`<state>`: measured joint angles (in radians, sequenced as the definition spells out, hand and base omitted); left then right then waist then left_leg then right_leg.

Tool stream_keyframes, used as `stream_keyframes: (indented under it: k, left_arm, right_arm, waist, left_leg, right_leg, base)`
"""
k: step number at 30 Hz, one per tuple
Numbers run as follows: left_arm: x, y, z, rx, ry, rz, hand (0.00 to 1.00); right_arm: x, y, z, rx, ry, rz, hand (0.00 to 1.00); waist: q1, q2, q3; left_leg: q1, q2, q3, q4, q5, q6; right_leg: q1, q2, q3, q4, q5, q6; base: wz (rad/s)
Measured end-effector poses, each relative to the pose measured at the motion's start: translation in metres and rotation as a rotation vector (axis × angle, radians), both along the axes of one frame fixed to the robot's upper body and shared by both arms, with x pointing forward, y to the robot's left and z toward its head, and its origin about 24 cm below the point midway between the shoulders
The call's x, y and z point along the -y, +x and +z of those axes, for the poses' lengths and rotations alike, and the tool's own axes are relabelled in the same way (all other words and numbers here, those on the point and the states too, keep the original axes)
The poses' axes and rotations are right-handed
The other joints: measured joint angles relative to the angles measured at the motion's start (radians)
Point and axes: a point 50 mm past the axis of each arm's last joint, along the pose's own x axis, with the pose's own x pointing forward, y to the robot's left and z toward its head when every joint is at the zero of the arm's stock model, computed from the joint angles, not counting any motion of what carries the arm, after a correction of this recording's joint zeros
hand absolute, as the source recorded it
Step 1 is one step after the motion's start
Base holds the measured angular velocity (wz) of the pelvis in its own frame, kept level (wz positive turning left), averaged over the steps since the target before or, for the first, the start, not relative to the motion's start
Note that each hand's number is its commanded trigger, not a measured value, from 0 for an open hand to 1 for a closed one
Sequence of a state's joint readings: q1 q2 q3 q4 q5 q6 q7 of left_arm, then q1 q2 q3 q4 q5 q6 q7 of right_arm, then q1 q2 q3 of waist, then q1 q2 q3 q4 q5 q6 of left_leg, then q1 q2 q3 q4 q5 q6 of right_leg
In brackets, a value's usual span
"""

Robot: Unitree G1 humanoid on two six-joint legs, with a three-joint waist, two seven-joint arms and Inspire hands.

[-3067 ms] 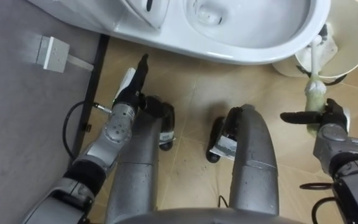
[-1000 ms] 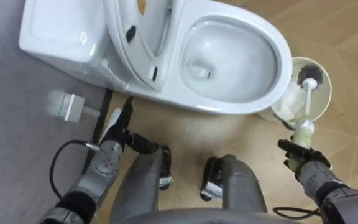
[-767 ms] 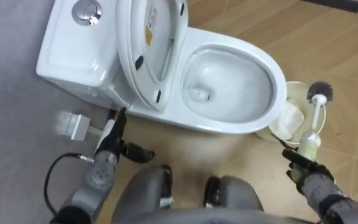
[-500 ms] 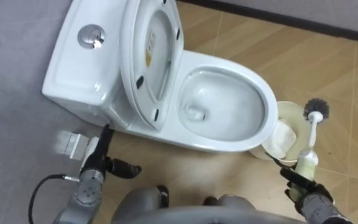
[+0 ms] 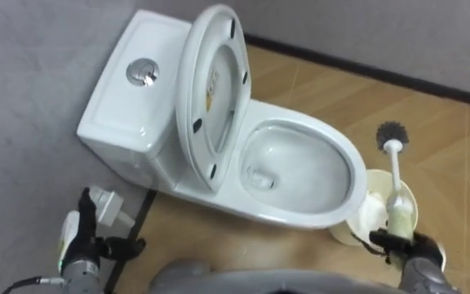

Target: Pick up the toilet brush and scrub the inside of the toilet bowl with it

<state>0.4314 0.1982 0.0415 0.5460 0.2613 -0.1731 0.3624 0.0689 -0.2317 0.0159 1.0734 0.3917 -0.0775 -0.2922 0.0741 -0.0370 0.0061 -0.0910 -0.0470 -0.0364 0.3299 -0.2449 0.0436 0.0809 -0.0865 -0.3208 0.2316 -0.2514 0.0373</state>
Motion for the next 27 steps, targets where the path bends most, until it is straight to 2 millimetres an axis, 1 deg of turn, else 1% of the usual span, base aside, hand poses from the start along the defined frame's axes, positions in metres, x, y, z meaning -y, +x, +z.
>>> stream_keyframes:
  k: [2, 4, 7, 9, 10, 11, 12, 14, 18, 20, 21, 22, 25, 27]
  left_arm:
    - [0.001, 0.003, 0.004, 0.02, 0.043, -0.03, 0.0]
    - [0.004, 0.003, 0.008, 0.038, 0.072, -0.057, 0.0]
    - [0.009, 0.007, 0.015, 0.081, 0.134, -0.098, 0.0]
    - [0.012, 0.022, 0.032, 0.18, 0.199, -0.14, 0.0]
    - [0.012, 0.026, 0.037, 0.212, 0.216, -0.142, 0.0]
    - [0.011, 0.031, 0.044, 0.265, 0.244, -0.139, 0.0]
    - [0.01, 0.035, 0.051, 0.307, 0.27, -0.139, 0.0]
    - [0.012, 0.041, 0.06, 0.361, 0.293, -0.148, 0.0]
    - [0.019, 0.057, 0.086, 0.491, 0.343, -0.206, 0.0]
    - [0.023, 0.062, 0.095, 0.539, 0.367, -0.237, 0.0]
    - [0.025, 0.065, 0.098, 0.559, 0.368, -0.246, 0.0]
    - [0.026, 0.066, 0.099, 0.566, 0.367, -0.249, 0.0]
    - [0.03, 0.077, 0.103, 0.595, 0.369, -0.27, 0.0]
    - [0.034, 0.085, 0.105, 0.615, 0.375, -0.291, 0.0]
  right_arm:
    - [-0.001, 0.004, 0.002, 0.004, -0.025, 0.051, 1.0]
    - [-0.003, 0.006, 0.002, 0.01, -0.041, 0.095, 1.0]
    - [-0.005, 0.008, 0.003, -0.004, -0.071, 0.187, 1.0]
    - [-0.007, 0.008, 0.002, -0.022, -0.095, 0.248, 1.0]
    - [-0.008, 0.009, 0.002, -0.028, -0.1, 0.27, 1.0]
    - [-0.011, 0.009, 0.001, -0.039, -0.108, 0.31, 1.0]
    - [-0.014, 0.007, 0.0, -0.048, -0.115, 0.349, 1.0]
    - [-0.018, 0.006, -0.001, -0.054, -0.119, 0.38, 1.0]
    - [-0.023, 0.009, -0.003, -0.043, -0.116, 0.424, 1.0]
    - [-0.024, 0.008, -0.004, -0.046, -0.106, 0.434, 1.0]
    - [-0.025, 0.005, -0.005, -0.057, -0.097, 0.448, 1.0]
    - [-0.025, 0.005, -0.005, -0.057, -0.095, 0.455, 1.0]
    - [-0.028, 0.001, -0.007, -0.075, -0.085, 0.484, 1.0]
    - [-0.029, -0.002, -0.009, -0.098, -0.094, 0.517, 1.0]
  waist:
    - [0.015, 0.0, -0.0021]
    - [0.02, 0.0, -0.0011]
    - [0.044, -0.001, -0.0023]
    - [0.074, -0.002, -0.0026]
    - [0.08, -0.002, -0.0026]
    - [0.092, 0.0, -0.0038]
    - [0.097, 0.004, -0.0057]
    - [0.097, 0.009, -0.0058]
    - [0.104, 0.009, -0.0057]
    - [0.103, 0.007, -0.0054]
    - [0.101, 0.006, -0.0056]
    - [0.099, 0.005, -0.0055]
    - [0.088, 0.002, -0.0019]
    - [0.069, 0.002, -0.0006]
  left_leg:
    - [-0.002, -0.001, -0.011, 0.002, 0.001, -0.001]
    - [-0.004, -0.002, -0.032, 0.007, 0.001, -0.002]
    - [-0.004, -0.006, -0.054, 0.013, 0.001, -0.002]
    - [-0.012, -0.007, -0.058, 0.015, 0.001, -0.003]
    - [-0.012, -0.007, -0.06, 0.014, 0.001, -0.003]
    - [-0.011, -0.009, -0.066, 0.013, 0.002, -0.003]
    - [-0.014, -0.015, -0.083, 0.014, 0.003, -0.004]
    - [-0.015, -0.021, -0.1, 0.017, 0.003, -0.004]
    - [-0.012, -0.022, -0.111, 0.022, 0.004, -0.005]
    - [-0.009, -0.022, -0.113, 0.021, 0.004, -0.005]
    - [-0.005, -0.021, -0.113, 0.016, 0.004, -0.006]
    - [-0.004, -0.021, -0.113, 0.015, 0.005, -0.006]
    - [-0.01, -0.019, -0.112, 0.015, 0.005, -0.007]
    - [-0.012, -0.02, -0.113, 0.015, 0.005, -0.007]
  right_leg:
    - [0.009, 0.001, -0.015, -0.012, 0.0, 0.0]
    - [0.018, 0.001, -0.037, -0.013, 0.0, 0.0]
    - [0.026, 0.001, -0.055, -0.023, 0.0, 0.0]
    - [0.025, 0.001, -0.064, -0.026, 0.0, 0.0]
    - [0.024, 0.001, -0.065, -0.026, 0.0, 0.0]
    - [0.024, 0.001, -0.067, -0.027, 0.0, 0.0]
    - [0.03, 0.001, -0.076, -0.027, 0.0, 0.0]
    - [0.041, -0.001, -0.097, -0.029, 0.0, 0.0]
    - [0.042, 0.001, -0.099, -0.031, 0.0, 0.0]
    - [0.046, 0.001, -0.099, -0.031, 0.0, 0.0]
    - [0.047, 0.001, -0.099, -0.031, 0.0, 0.0]
    - [0.047, 0.001, -0.099, -0.031, 0.0, 0.0]
    - [0.039, 0.002, -0.094, -0.03, 0.0, 0.0]
    - [0.039, 0.002, -0.094, -0.031, 0.0, 0.0]
  base:
    - [0.22]
    - [0.3]
    - [0.19]
    - [0.1]
    - [0.03]
    - [0.13]
    - [0.21]
    - [0.29]
    - [0.11]
    - [0.06]
    - [0.0]
    - [0.0]
    - [-0.01]
    - [0.0]
